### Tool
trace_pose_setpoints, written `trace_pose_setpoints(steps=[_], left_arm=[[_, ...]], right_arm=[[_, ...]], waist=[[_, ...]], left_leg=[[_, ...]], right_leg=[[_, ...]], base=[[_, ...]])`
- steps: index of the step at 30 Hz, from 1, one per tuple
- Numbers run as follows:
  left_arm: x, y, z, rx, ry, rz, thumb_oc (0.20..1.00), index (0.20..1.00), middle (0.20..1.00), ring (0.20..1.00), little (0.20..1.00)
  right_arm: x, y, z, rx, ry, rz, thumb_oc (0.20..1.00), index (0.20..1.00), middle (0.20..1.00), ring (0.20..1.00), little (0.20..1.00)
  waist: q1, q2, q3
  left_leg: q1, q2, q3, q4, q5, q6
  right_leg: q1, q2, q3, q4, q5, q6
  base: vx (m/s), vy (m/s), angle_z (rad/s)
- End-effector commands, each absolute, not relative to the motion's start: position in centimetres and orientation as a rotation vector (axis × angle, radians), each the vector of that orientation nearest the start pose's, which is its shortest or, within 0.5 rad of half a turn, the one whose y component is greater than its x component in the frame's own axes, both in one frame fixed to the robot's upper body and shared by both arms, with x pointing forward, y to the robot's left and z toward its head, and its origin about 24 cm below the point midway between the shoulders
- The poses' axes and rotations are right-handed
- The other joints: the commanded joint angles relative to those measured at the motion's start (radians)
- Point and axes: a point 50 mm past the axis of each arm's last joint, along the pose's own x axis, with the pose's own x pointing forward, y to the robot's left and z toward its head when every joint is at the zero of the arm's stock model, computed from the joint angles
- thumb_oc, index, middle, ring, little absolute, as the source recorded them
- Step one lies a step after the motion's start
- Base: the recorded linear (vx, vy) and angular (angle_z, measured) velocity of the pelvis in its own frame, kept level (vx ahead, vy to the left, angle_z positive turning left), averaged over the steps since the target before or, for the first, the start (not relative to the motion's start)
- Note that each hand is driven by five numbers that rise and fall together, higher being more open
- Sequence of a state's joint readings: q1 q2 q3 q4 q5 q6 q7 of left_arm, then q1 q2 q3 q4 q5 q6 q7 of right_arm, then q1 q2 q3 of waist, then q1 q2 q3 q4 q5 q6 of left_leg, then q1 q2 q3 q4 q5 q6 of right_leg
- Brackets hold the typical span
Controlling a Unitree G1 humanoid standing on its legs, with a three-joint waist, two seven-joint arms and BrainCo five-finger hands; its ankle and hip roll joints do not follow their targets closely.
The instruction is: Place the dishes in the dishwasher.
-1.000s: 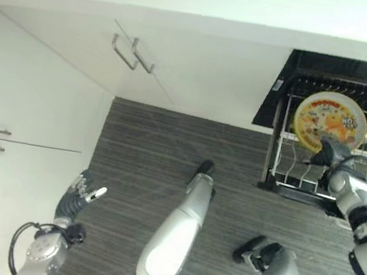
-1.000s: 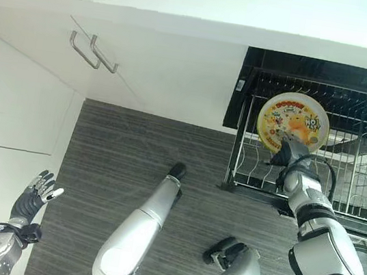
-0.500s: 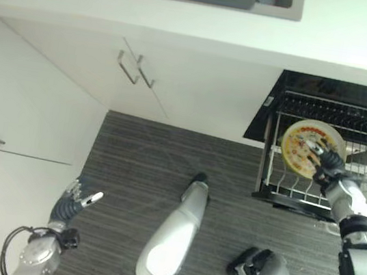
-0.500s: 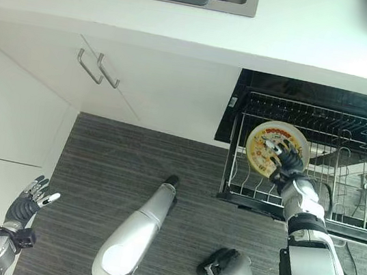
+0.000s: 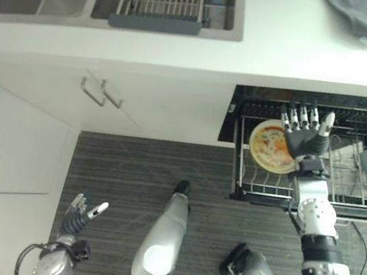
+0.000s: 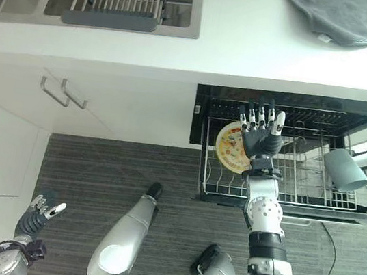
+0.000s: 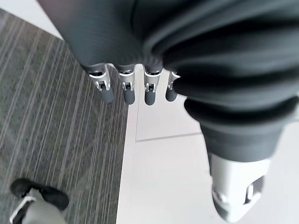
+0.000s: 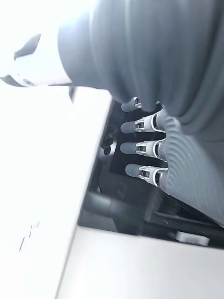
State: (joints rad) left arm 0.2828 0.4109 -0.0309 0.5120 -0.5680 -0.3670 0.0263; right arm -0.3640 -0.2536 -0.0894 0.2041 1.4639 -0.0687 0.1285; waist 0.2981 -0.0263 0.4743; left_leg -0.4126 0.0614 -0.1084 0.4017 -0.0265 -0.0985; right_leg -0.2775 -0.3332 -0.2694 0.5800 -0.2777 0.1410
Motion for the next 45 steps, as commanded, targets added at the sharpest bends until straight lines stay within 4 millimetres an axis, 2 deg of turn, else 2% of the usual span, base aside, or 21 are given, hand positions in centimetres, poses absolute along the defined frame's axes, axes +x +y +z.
trace_pose_setpoints(steps=[1, 4, 6, 9, 10, 11, 15, 16, 17, 20, 21, 22, 23, 24, 28, 33, 38, 42, 45], left_arm=[[12.4, 29.8, -6.0, -0.038, 0.361, 0.47, 1.0, 1.0, 1.0, 1.0, 1.0], [12.0, 29.4, -6.5, -0.069, 0.366, 0.518, 1.0, 1.0, 1.0, 1.0, 1.0], [11.8, 29.1, -6.8, -0.084, 0.37, 0.542, 1.0, 1.0, 1.0, 1.0, 1.0], [11.4, 28.9, -7.3, -0.096, 0.389, 0.563, 1.0, 1.0, 1.0, 1.0, 1.0], [11.4, 28.8, -7.5, -0.098, 0.397, 0.563, 1.0, 1.0, 1.0, 1.0, 1.0], [11.4, 28.4, -7.8, -0.102, 0.406, 0.558, 1.0, 1.0, 1.0, 1.0, 1.0], [11.6, 27.7, -8.2, -0.13, 0.409, 0.567, 1.0, 1.0, 1.0, 1.0, 1.0], [11.7, 27.7, -8.2, -0.133, 0.407, 0.569, 1.0, 1.0, 1.0, 1.0, 1.0], [12.1, 27.7, -8.2, -0.142, 0.405, 0.574, 1.0, 1.0, 1.0, 1.0, 1.0], [13.2, 27.5, -8.0, -0.142, 0.402, 0.557, 1.0, 1.0, 1.0, 1.0, 1.0], [13.6, 27.5, -7.9, -0.143, 0.398, 0.555, 1.0, 1.0, 1.0, 1.0, 1.0], [14.1, 27.3, -7.8, -0.146, 0.394, 0.548, 1.0, 1.0, 1.0, 1.0, 1.0], [14.4, 27.2, -7.8, -0.148, 0.392, 0.543, 1.0, 1.0, 1.0, 1.0, 1.0], [14.7, 27.1, -7.8, -0.151, 0.393, 0.536, 1.0, 1.0, 1.0, 1.0, 1.0], [15.1, 26.5, -7.8, -0.147, 0.401, 0.511, 1.0, 1.0, 1.0, 1.0, 1.0], [15.0, 26.0, -8.2, -0.133, 0.431, 0.475, 1.0, 1.0, 1.0, 1.0, 1.0], [14.2, 25.7, -8.9, -0.157, 0.479, 0.473, 1.0, 1.0, 1.0, 1.0, 1.0], [13.3, 25.6, -9.6, -0.159, 0.52, 0.468, 1.0, 1.0, 1.0, 1.0, 1.0], [12.8, 25.5, -9.9, -0.151, 0.543, 0.454, 1.0, 1.0, 1.0, 1.0, 1.0]], right_arm=[[30.8, -22.3, 11.9, 1.268, -0.369, 0.014, 1.0, 1.0, 1.0, 1.0, 1.0], [28.9, -22.5, 10.6, 1.272, -0.369, -0.019, 1.0, 1.0, 1.0, 1.0, 1.0], [27.5, -23.1, 10.7, 1.194, -0.443, -0.028, 1.0, 1.0, 1.0, 1.0, 1.0], [25.4, -24.8, 11.5, 0.997, -0.559, -0.132, 1.0, 1.0, 1.0, 1.0, 1.0], [24.9, -25.5, 11.7, 0.92, -0.574, -0.204, 1.0, 1.0, 1.0, 1.0, 1.0], [24.1, -26.9, 12.0, 0.789, -0.594, -0.373, 1.0, 1.0, 1.0, 1.0, 1.0], [21.5, -29.5, 11.3, 0.494, -0.567, -0.853, 1.0, 1.0, 1.0, 1.0, 1.0], [21.3, -29.6, 11.1, 0.489, -0.563, -0.901, 1.0, 1.0, 1.0, 1.0, 1.0], [20.7, -30.4, 9.9, 0.52, -0.54, -1.009, 1.0, 1.0, 1.0, 1.0, 1.0], [20.0, -31.7, 7.6, 0.607, -0.482, -1.178, 1.0, 1.0, 1.0, 1.0, 1.0], [20.0, -32.0, 6.9, 0.637, -0.457, -1.218, 1.0, 1.0, 1.0, 1.0, 1.0], [20.3, -32.4, 6.0, 0.663, -0.422, -1.25, 0.815, 0.815, 0.815, 0.815, 0.815], [20.6, -32.5, 5.5, 0.682, -0.4, -1.258, 0.573, 0.573, 0.573, 0.573, 0.573], [21.0, -32.7, 5.0, 0.707, -0.37, -1.257, 0.2, 0.2, 0.2, 0.2, 0.2], [23.4, -32.2, 3.4, 0.706, -0.221, -1.142, 0.2, 0.2, 0.2, 0.2, 0.2], [25.5, -31.5, 3.5, 0.78, -0.183, -0.996, 0.2, 0.2, 0.2, 0.2, 0.2], [27.0, -31.6, 5.5, 0.77, -0.228, -0.957, 0.2, 0.2, 0.2, 0.2, 0.2], [27.7, -31.4, 5.5, 0.774, -0.179, -0.891, 0.2, 0.2, 0.2, 0.2, 0.2], [29.0, -31.0, 6.0, 0.756, -0.117, -0.799, 0.2, 0.2, 0.2, 0.2, 0.2]], waist=[[-0.022, 0.012, -0.031], [-0.061, 0.009, -0.039], [-0.089, 0.004, -0.042], [-0.124, 0.0, -0.048], [-0.135, 0.002, -0.049], [-0.152, 0.006, -0.047], [-0.197, 0.021, -0.041], [-0.202, 0.022, -0.042], [-0.215, 0.028, -0.037], [-0.224, 0.046, -0.02], [-0.225, 0.052, -0.019], [-0.222, 0.06, -0.013], [-0.219, 0.065, -0.009], [-0.213, 0.071, -0.005], [-0.188, 0.089, -0.002], [-0.167, 0.107, -0.018], [-0.15, 0.125, -0.038], [-0.14, 0.133, -0.058], [-0.13, 0.13, -0.066]], left_leg=[[-0.014, -0.031, 0.048, 0.034, -0.031, 0.087], [0.028, -0.019, 0.067, -0.025, -0.007, 0.079], [0.048, -0.011, 0.083, -0.056, 0.003, 0.074], [0.058, -0.004, 0.103, -0.072, 0.007, 0.066], [0.058, 0.0, 0.11, -0.07, 0.005, 0.065], [0.055, 0.005, 0.118, -0.062, 0.001, 0.063], [0.069, 0.012, 0.134, -0.063, -0.008, 0.06], [0.068, 0.013, 0.136, -0.068, -0.003, 0.06], [0.064, 0.016, 0.141, -0.061, -0.006, 0.057], [0.053, 0.02, 0.147, -0.041, -0.015, 0.054], [0.047, 0.019, 0.147, -0.046, -0.007, 0.053], [0.046, 0.014, 0.146, -0.052, -0.003, 0.051], [0.044, 0.009, 0.143, -0.055, 0.0, 0.051], [0.041, 0.004, 0.141, -0.058, 0.002, 0.051], [0.041, -0.009, 0.128, -0.065, 0.001, 0.053], [0.06, -0.019, 0.115, -0.079, 0.003, 0.053], [0.08, -0.024, 0.111, -0.094, 0.007, 0.048], [0.094, -0.025, 0.112, -0.101, 0.008, 0.046], [0.099, -0.023, 0.107, -0.101, 0.008, 0.044]], right_leg=[[0.007, 0.066, -0.039, -0.116, 0.171, -0.051], [0.035, 0.082, -0.029, -0.181, 0.194, -0.043], [0.048, 0.091, -0.026, -0.221, 0.208, -0.042], [0.048, 0.096, -0.017, -0.246, 0.218, -0.038], [0.045, 0.095, -0.015, -0.245, 0.219, -0.038], [0.036, 0.094, -0.007, -0.239, 0.216, -0.041], [0.028, 0.098, 0.024, -0.239, 0.21, -0.045], [0.025, 0.099, 0.026, -0.243, 0.215, -0.047], [0.022, 0.096, 0.028, -0.242, 0.215, -0.048], [0.012, 0.089, 0.031, -0.227, 0.208, -0.054], [0.006, 0.087, 0.029, -0.231, 0.215, -0.055], [0.003, 0.084, 0.025, -0.235, 0.222, -0.054], [0.0, 0.082, 0.023, -0.237, 0.225, -0.054], [-0.003, 0.078, 0.019, -0.24, 0.23, -0.053], [-0.012, 0.068, 0.016, -0.231, 0.229, -0.055], [0.005, 0.061, 0.013, -0.228, 0.223, -0.06], [0.026, 0.053, 0.001, -0.234, 0.217, -0.059], [0.042, 0.046, -0.008, -0.237, 0.213, -0.061], [0.052, 0.045, -0.015, -0.238, 0.21, -0.063]], base=[[-0.06, 0.03, -0.24], [-0.07, 0.029, -0.2], [-0.09, -0.007, -0.21], [-0.07, -0.007, -0.2], [-0.1, 0.015, -0.16], [-0.11, 0.023, -0.28], [-0.06, 0.026, -0.32], [-0.06, 0.011, -0.19], [-0.07, -0.016, -0.24], [-0.08, -0.034, -0.2], [-0.09, -0.033, -0.14], [-0.09, -0.027, -0.03], [-0.09, -0.012, -0.01], [-0.08, 0.0, -0.02], [-0.06, 0.011, 0.0], [0.02, 0.023, 0.16], [0.03, 0.058, 0.11], [0.04, 0.052, 0.03], [0.01, 0.008, 0.05]])
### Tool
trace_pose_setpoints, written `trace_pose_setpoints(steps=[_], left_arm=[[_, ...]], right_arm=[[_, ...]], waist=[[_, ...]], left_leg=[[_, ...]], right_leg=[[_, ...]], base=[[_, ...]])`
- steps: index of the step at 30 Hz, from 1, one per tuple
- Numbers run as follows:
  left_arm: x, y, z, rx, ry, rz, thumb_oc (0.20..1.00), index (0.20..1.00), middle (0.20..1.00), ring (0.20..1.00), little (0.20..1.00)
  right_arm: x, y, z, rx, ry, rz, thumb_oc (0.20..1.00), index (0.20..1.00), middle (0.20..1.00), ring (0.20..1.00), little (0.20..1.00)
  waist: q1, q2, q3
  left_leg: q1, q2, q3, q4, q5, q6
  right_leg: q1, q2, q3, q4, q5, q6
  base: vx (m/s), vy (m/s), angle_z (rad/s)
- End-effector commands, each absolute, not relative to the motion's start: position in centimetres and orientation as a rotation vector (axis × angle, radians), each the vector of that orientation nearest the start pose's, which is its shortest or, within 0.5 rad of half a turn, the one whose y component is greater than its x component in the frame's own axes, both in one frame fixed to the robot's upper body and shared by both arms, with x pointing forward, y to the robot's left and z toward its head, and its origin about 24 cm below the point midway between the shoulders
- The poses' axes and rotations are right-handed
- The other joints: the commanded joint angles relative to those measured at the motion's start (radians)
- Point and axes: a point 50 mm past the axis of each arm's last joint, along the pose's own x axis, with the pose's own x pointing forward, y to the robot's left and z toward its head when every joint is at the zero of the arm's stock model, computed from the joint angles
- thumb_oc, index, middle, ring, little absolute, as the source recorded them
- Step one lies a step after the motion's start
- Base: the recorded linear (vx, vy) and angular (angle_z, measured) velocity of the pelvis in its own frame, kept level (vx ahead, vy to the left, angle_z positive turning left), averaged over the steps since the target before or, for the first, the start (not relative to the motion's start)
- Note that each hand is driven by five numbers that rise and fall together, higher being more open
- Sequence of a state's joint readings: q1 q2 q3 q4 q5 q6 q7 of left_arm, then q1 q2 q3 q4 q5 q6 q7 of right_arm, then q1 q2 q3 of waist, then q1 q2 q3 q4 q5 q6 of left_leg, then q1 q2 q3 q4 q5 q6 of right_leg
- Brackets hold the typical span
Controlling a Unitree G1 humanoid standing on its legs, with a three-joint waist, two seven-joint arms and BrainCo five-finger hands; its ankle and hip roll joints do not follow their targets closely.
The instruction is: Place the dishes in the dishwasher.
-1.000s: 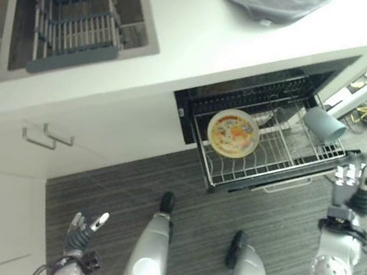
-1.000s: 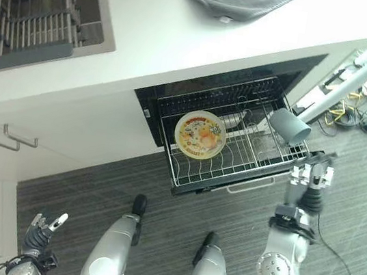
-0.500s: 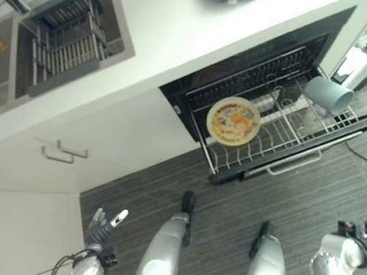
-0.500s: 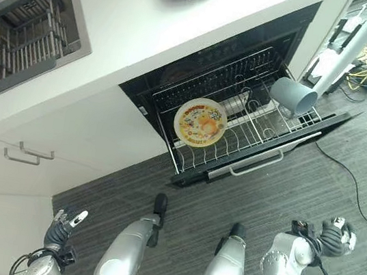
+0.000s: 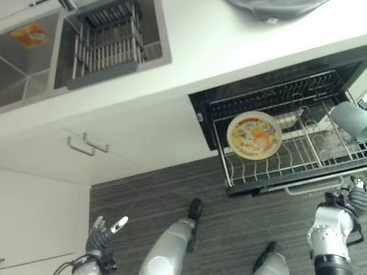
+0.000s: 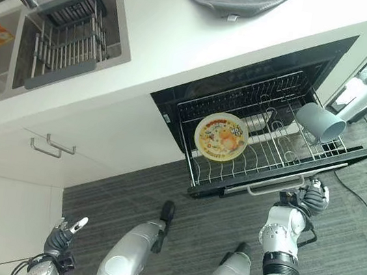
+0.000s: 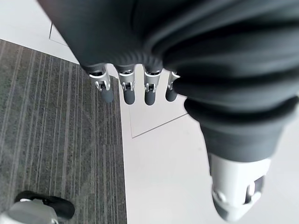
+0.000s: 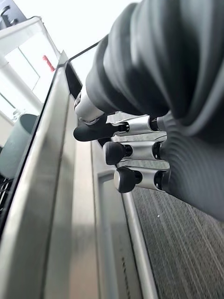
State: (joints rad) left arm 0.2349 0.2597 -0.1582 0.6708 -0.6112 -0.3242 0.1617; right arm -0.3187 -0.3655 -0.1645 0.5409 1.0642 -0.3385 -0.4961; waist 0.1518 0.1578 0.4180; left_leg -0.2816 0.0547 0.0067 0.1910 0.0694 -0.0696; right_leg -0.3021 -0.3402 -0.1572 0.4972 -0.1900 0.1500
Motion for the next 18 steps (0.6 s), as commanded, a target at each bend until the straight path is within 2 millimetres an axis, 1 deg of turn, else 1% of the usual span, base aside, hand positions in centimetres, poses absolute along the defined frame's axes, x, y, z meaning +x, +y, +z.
trace_pose_setpoints(steps=[1, 3, 6, 8, 11, 12, 14, 18], left_arm=[[12.6, 25.6, -10.0, -0.15, 0.551, 0.456, 1.0, 1.0, 1.0, 1.0, 1.0], [12.5, 25.8, -10.1, -0.143, 0.56, 0.463, 1.0, 1.0, 1.0, 1.0, 1.0], [12.3, 26.0, -10.2, -0.131, 0.574, 0.458, 1.0, 1.0, 1.0, 1.0, 1.0], [12.1, 26.1, -10.3, -0.133, 0.581, 0.463, 1.0, 1.0, 1.0, 1.0, 1.0], [11.9, 25.9, -10.5, -0.138, 0.59, 0.468, 1.0, 1.0, 1.0, 1.0, 1.0], [11.6, 25.6, -10.7, -0.143, 0.599, 0.461, 1.0, 1.0, 1.0, 1.0, 1.0], [11.5, 25.2, -11.0, -0.143, 0.606, 0.461, 1.0, 1.0, 1.0, 1.0, 1.0], [11.5, 24.9, -11.1, -0.141, 0.611, 0.458, 1.0, 1.0, 1.0, 1.0, 1.0]], right_arm=[[29.5, -30.7, 6.2, 0.763, -0.111, -0.768, 0.2, 0.2, 0.2, 0.2, 0.2], [30.3, -30.0, 6.5, 0.77, -0.083, -0.701, 0.2, 0.2, 0.2, 0.2, 0.2], [31.4, -29.4, 6.9, 0.81, -0.05, -0.655, 0.2, 0.2, 0.2, 0.2, 0.2], [31.8, -29.7, 7.0, 0.876, -0.031, -0.67, 0.2, 0.2, 0.2, 0.2, 0.2], [31.9, -30.2, 6.8, 0.916, -0.016, -0.719, 0.2, 0.2, 0.2, 0.2, 0.2], [32.3, -30.2, 6.9, 0.924, 0.0, -0.723, 0.2, 0.2, 0.2, 0.2, 0.2], [32.6, -30.3, 7.2, 0.956, 0.0, -0.742, 0.2, 0.2, 0.2, 0.2, 0.2], [32.9, -30.0, 6.9, 1.061, 0.024, -0.736, 0.2, 0.2, 0.2, 0.2, 0.2]], waist=[[0.02, -0.055, -0.012], [0.025, -0.06, -0.015], [0.035, -0.063, -0.022], [0.041, -0.062, -0.028], [0.043, -0.06, -0.031], [0.045, -0.052, -0.03], [0.046, -0.047, -0.027], [0.046, -0.044, -0.024]], left_leg=[[-0.029, -0.015, -0.01, 0.11, -0.088, 0.012], [-0.025, -0.013, -0.012, 0.112, -0.087, 0.009], [-0.018, -0.01, -0.016, 0.115, -0.086, 0.006], [-0.013, -0.007, -0.016, 0.118, -0.086, 0.003], [-0.013, -0.005, -0.019, 0.12, -0.085, 0.003], [-0.008, -0.006, -0.023, 0.119, -0.083, 0.002], [-0.003, -0.006, -0.024, 0.115, -0.082, 0.002], [-0.001, -0.006, -0.024, 0.106, -0.077, 0.001]], right_leg=[[0.082, 0.052, -0.13, -0.155, 0.12, -0.074], [0.09, 0.053, -0.134, -0.153, 0.117, -0.076], [0.103, 0.055, -0.14, -0.148, 0.109, -0.081], [0.11, 0.056, -0.144, -0.142, 0.103, -0.083], [0.11, 0.058, -0.143, -0.135, 0.099, -0.086], [0.115, 0.059, -0.141, -0.132, 0.095, -0.09], [0.116, 0.061, -0.138, -0.13, 0.092, -0.093], [0.117, 0.065, -0.136, -0.134, 0.091, -0.097]], base=[[0.0, 0.0, 0.0], [0.01, -0.017, 0.0], [0.03, -0.028, -0.01], [0.02, -0.006, -0.01], [0.0, 0.0, 0.0], [0.0, 0.0, 0.0], [0.0, 0.019, 0.01], [0.0, 0.0, 0.0]])
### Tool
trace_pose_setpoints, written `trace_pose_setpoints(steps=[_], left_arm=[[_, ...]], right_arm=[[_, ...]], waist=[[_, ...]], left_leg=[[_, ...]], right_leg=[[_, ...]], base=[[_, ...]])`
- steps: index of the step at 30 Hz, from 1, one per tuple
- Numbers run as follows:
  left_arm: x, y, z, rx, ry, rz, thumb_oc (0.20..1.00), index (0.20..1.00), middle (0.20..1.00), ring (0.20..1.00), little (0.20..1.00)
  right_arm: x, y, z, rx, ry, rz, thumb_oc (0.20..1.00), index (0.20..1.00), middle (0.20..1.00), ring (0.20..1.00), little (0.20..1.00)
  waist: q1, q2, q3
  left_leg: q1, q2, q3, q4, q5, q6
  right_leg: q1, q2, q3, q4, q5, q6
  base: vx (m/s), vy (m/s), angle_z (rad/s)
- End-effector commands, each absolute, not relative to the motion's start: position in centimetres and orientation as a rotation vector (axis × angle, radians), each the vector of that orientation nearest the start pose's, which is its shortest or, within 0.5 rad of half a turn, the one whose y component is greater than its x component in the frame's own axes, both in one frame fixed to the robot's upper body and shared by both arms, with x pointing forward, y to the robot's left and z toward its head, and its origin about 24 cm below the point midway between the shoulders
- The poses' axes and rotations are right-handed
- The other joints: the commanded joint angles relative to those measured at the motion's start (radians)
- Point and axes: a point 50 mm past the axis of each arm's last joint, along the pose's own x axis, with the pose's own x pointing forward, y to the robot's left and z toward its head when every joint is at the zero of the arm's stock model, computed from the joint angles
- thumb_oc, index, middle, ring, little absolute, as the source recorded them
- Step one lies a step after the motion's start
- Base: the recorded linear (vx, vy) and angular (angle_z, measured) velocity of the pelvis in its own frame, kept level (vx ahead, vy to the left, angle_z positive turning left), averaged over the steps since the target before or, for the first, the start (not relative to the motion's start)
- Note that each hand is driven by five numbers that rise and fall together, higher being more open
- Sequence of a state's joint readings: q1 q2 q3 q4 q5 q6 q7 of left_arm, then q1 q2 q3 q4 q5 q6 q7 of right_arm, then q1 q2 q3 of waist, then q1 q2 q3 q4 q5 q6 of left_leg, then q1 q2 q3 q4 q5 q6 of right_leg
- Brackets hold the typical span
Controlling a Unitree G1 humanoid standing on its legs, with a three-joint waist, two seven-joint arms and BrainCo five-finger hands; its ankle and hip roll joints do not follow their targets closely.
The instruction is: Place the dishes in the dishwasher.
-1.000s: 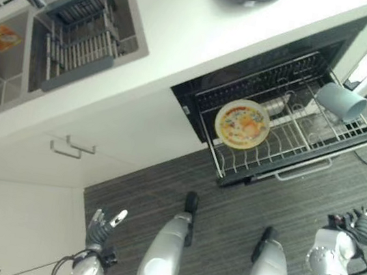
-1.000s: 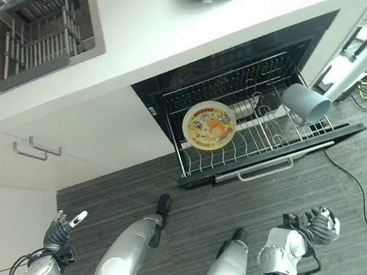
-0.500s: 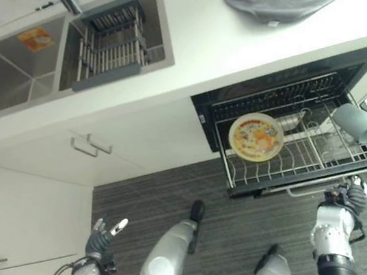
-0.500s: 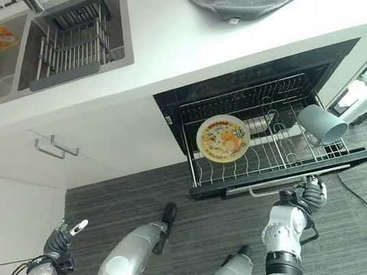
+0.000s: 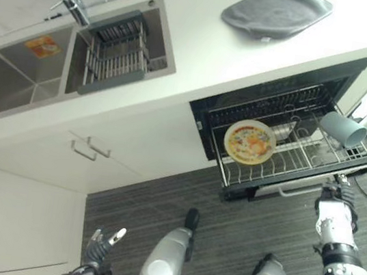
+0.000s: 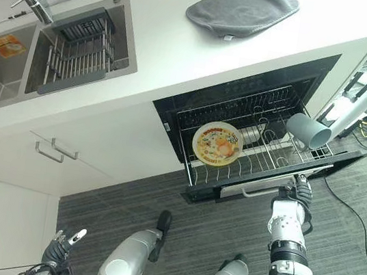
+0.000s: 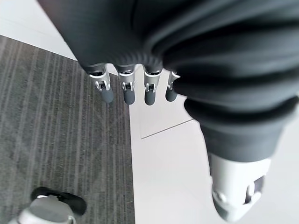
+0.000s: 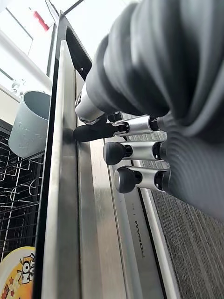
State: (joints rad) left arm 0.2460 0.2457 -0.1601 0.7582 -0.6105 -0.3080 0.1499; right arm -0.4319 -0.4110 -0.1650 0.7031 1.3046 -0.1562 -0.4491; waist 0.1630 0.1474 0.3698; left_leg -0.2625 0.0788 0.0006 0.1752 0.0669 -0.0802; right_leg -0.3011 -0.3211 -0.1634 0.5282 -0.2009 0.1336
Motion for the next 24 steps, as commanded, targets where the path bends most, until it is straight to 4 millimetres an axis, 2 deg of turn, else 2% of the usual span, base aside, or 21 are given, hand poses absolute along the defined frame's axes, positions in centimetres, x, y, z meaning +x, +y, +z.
trace_pose_setpoints(steps=[1, 8, 15, 20, 22, 24], left_arm=[[11.5, 24.8, -11.1, -0.141, 0.607, 0.451, 1.0, 1.0, 1.0, 1.0, 1.0], [12.6, 24.5, -10.6, -0.141, 0.582, 0.431, 1.0, 1.0, 1.0, 1.0, 1.0], [12.7, 25.0, -10.3, -0.116, 0.589, 0.42, 1.0, 1.0, 1.0, 1.0, 1.0], [12.7, 25.8, -10.1, -0.085, 0.594, 0.403, 1.0, 1.0, 1.0, 1.0, 1.0], [12.8, 26.2, -9.9, -0.062, 0.595, 0.386, 1.0, 1.0, 1.0, 1.0, 1.0], [12.9, 26.3, -9.8, -0.055, 0.598, 0.375, 1.0, 1.0, 1.0, 1.0, 1.0]], right_arm=[[33.0, -29.7, 6.8, 1.072, 0.032, -0.725, 0.2, 0.2, 0.2, 0.2, 0.2], [34.1, -29.2, 7.6, 1.168, 0.053, -0.668, 0.2, 0.2, 0.2, 0.2, 0.2], [34.8, -29.5, 8.9, 1.084, 0.095, -0.579, 0.2, 0.2, 0.2, 0.2, 0.2], [36.1, -30.1, 11.7, 1.004, 0.072, -0.529, 0.2, 0.2, 0.2, 0.2, 0.2], [36.8, -30.7, 13.8, 0.945, 0.056, -0.508, 0.2, 0.2, 0.2, 0.2, 0.2], [37.0, -31.1, 15.0, 0.916, 0.046, -0.502, 0.2, 0.2, 0.2, 0.2, 0.2]], waist=[[0.034, -0.032, 0.026], [0.041, -0.025, 0.034], [0.063, -0.03, 0.045], [0.09, -0.026, 0.057], [0.107, -0.011, 0.064], [0.116, 0.003, 0.068]], left_leg=[[-0.021, -0.03, -0.016, 0.12, -0.073, 0.011], [-0.021, -0.031, -0.015, 0.104, -0.066, 0.011], [-0.031, -0.034, -0.028, 0.123, -0.074, 0.012], [-0.047, -0.042, -0.041, 0.134, -0.075, 0.013], [-0.058, -0.052, -0.046, 0.123, -0.065, 0.015], [-0.064, -0.063, -0.049, 0.108, -0.055, 0.016]], right_leg=[[0.112, 0.047, -0.13, -0.164, 0.102, -0.08], [0.103, 0.051, -0.134, -0.165, 0.102, -0.081], [0.101, 0.043, -0.148, -0.15, 0.099, -0.078], [0.092, 0.033, -0.157, -0.142, 0.097, -0.073], [0.083, 0.023, -0.159, -0.135, 0.096, -0.066], [0.077, 0.015, -0.16, -0.128, 0.091, -0.06]], base=[[0.0, 0.0, 0.0], [-0.01, 0.0, 0.0], [0.02, -0.005, 0.02], [0.09, 0.006, 0.05], [0.2, 0.056, 0.11], [0.15, 0.055, 0.21]])
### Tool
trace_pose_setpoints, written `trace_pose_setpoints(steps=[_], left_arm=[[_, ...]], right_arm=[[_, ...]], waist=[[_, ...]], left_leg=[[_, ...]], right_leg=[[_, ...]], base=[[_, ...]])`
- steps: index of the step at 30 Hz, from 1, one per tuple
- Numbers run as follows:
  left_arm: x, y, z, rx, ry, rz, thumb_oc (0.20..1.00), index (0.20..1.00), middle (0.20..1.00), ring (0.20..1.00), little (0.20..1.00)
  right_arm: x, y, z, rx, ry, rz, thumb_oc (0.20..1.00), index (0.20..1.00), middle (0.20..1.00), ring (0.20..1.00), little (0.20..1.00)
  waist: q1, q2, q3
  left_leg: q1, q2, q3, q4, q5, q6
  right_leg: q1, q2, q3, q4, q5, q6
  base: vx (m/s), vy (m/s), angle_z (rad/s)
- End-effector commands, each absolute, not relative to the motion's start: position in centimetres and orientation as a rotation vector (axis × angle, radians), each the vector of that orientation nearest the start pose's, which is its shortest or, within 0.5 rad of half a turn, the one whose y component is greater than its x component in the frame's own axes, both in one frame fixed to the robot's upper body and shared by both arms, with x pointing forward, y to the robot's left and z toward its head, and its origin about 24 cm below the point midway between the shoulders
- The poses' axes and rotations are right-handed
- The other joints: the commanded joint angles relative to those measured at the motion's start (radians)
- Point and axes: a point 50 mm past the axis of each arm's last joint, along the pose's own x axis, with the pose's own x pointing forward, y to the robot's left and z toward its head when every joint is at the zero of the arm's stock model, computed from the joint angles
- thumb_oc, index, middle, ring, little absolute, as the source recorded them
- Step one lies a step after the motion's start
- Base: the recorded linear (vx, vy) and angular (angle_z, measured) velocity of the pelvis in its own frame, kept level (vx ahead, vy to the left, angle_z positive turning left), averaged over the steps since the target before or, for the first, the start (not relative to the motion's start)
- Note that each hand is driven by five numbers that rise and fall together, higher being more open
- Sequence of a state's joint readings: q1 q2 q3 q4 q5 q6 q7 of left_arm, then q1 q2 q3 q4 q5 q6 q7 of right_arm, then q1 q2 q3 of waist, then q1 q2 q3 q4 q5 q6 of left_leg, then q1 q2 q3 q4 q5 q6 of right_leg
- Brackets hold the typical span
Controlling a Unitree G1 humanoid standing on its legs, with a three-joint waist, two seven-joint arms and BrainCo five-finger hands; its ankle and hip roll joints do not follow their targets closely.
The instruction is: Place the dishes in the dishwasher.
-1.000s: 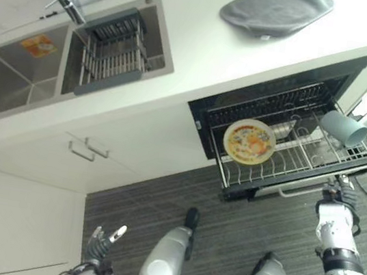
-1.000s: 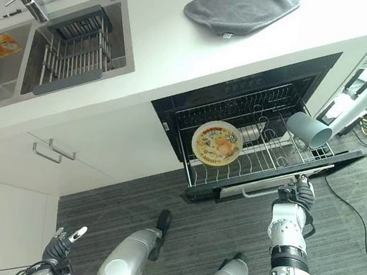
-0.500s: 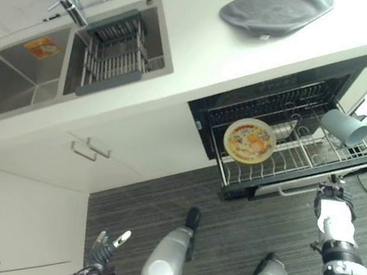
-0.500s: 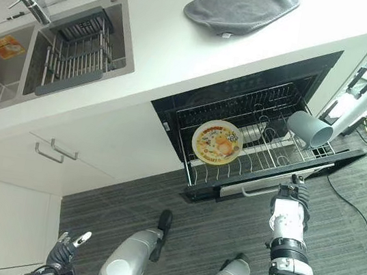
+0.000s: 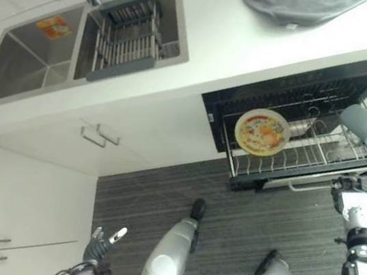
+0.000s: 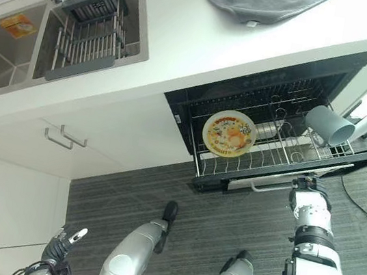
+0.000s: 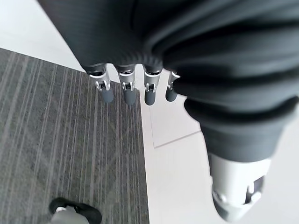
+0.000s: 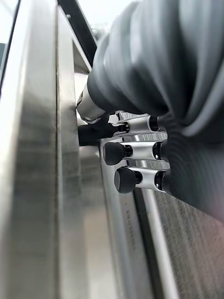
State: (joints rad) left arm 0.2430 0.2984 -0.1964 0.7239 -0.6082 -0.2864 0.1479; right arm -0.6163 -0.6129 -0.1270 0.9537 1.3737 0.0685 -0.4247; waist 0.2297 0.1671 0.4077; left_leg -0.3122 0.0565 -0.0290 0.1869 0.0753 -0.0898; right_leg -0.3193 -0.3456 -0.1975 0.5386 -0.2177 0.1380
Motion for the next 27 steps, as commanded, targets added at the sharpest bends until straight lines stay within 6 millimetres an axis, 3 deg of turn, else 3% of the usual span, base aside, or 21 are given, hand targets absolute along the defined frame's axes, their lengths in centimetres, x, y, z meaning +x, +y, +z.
trace_pose_setpoints(steps=[1, 7, 11, 15, 21, 22, 27], left_arm=[[13.0, 26.4, -9.8, -0.052, 0.599, 0.374, 1.0, 1.0, 1.0, 1.0, 1.0], [12.6, 26.6, -9.8, -0.041, 0.631, 0.331, 1.0, 1.0, 1.0, 1.0, 1.0], [11.6, 26.7, -10.4, -0.036, 0.687, 0.285, 1.0, 1.0, 1.0, 1.0, 1.0], [11.0, 26.5, -10.7, -0.03, 0.723, 0.259, 1.0, 1.0, 1.0, 1.0, 1.0], [11.3, 27.1, -10.0, -0.016, 0.724, 0.2, 1.0, 1.0, 1.0, 1.0, 1.0], [11.5, 27.3, -9.7, -0.022, 0.714, 0.198, 1.0, 1.0, 1.0, 1.0, 1.0], [12.2, 28.6, -8.2, -0.008, 0.677, 0.197, 1.0, 1.0, 1.0, 1.0, 1.0]], right_arm=[[37.1, -31.3, 15.6, 0.902, 0.038, -0.501, 0.2, 0.2, 0.2, 0.2, 0.2], [37.8, -32.3, 21.1, 0.777, -0.041, -0.5, 0.2, 0.2, 0.2, 0.2, 0.2], [38.4, -31.9, 24.4, 0.67, -0.054, -0.496, 0.2, 0.2, 0.2, 0.2, 0.2], [38.4, -32.1, 26.8, 0.589, -0.061, -0.5, 0.2, 0.2, 0.2, 0.2, 0.2], [37.6, -32.9, 31.7, 0.512, -0.168, -0.501, 0.2, 0.2, 0.2, 0.2, 0.2], [37.1, -33.4, 33.5, 0.468, -0.208, -0.514, 0.2, 0.2, 0.2, 0.2, 0.2], [35.2, -35.8, 35.1, 0.488, -0.26, -0.558, 0.2, 0.2, 0.2, 0.2, 0.2]], waist=[[0.054, -0.01, 0.031], [0.095, 0.056, 0.047], [0.12, 0.093, 0.049], [0.138, 0.119, 0.045], [0.165, 0.132, 0.045], [0.17, 0.128, 0.044], [0.182, 0.093, 0.043]], left_leg=[[-0.016, -0.045, -0.023, 0.087, -0.058, 0.026], [-0.046, -0.085, -0.049, 0.029, -0.011, 0.031], [-0.059, -0.123, -0.06, 0.053, -0.043, 0.03], [-0.064, -0.148, -0.051, 0.062, -0.049, 0.032], [-0.081, -0.164, -0.038, 0.074, -0.056, 0.032], [-0.089, -0.163, -0.029, 0.072, -0.054, 0.03], [-0.112, -0.153, -0.019, 0.079, -0.061, 0.031]], right_leg=[[0.095, 0.035, -0.128, -0.139, 0.107, -0.061], [0.058, 0.003, -0.132, -0.13, 0.097, -0.041], [0.046, -0.034, -0.114, -0.099, 0.054, -0.024], [0.06, -0.066, -0.116, -0.11, 0.062, -0.015], [0.073, -0.1, -0.133, -0.155, 0.102, 0.002], [0.079, -0.107, -0.139, -0.182, 0.121, 0.01], [0.086, -0.113, -0.158, -0.225, 0.156, 0.023]], base=[[0.13, 0.054, 0.21], [0.14, 0.081, 0.29], [0.2, 0.138, 0.23], [0.16, 0.154, 0.22], [0.1, 0.109, 0.1], [0.08, 0.104, 0.07], [0.01, -0.025, 0.08]])
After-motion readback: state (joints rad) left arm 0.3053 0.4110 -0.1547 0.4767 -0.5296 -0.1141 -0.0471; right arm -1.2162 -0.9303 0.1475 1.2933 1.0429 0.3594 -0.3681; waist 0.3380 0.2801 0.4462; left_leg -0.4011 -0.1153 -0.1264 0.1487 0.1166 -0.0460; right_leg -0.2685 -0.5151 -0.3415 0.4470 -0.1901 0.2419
